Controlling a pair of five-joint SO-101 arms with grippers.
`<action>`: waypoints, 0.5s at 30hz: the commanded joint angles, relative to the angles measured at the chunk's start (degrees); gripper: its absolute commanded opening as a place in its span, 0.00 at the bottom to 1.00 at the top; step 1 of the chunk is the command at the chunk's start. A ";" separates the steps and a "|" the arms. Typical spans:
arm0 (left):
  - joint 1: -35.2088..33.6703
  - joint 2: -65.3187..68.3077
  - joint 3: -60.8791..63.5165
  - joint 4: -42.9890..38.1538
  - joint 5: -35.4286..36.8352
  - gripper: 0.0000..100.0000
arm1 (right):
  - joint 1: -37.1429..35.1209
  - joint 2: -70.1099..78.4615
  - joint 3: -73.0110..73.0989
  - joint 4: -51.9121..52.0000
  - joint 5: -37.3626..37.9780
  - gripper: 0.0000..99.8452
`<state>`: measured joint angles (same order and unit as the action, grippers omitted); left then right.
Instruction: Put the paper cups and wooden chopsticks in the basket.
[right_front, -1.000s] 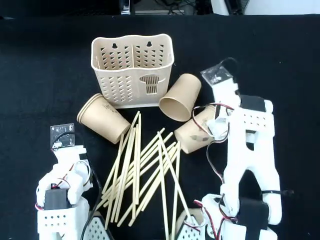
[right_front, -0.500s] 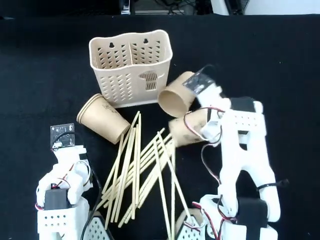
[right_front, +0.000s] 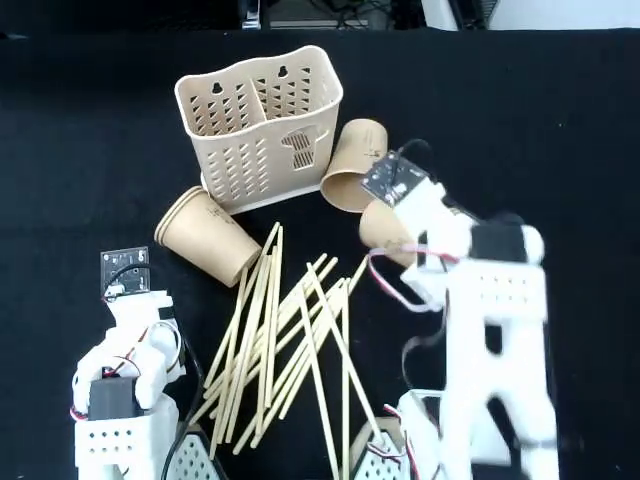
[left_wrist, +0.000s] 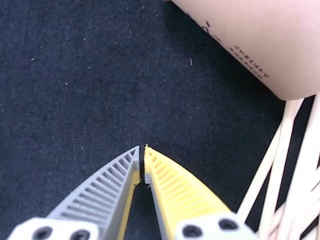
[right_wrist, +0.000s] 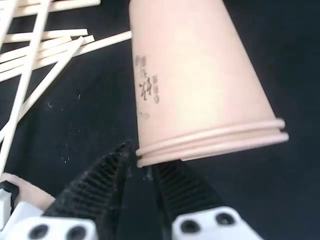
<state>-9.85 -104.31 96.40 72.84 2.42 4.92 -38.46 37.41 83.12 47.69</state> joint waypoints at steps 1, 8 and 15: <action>-0.22 -0.18 0.84 0.35 0.00 0.03 | -0.44 -11.12 -0.40 3.08 -0.35 0.01; -0.22 -0.18 0.84 0.35 0.00 0.03 | 7.03 -21.58 -0.40 4.22 2.11 0.01; -0.22 -0.18 0.84 0.35 0.00 0.03 | 28.92 -21.49 -0.31 -4.22 6.95 0.01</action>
<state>-9.85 -104.31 96.40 72.84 2.42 25.49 -59.03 37.41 83.12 53.67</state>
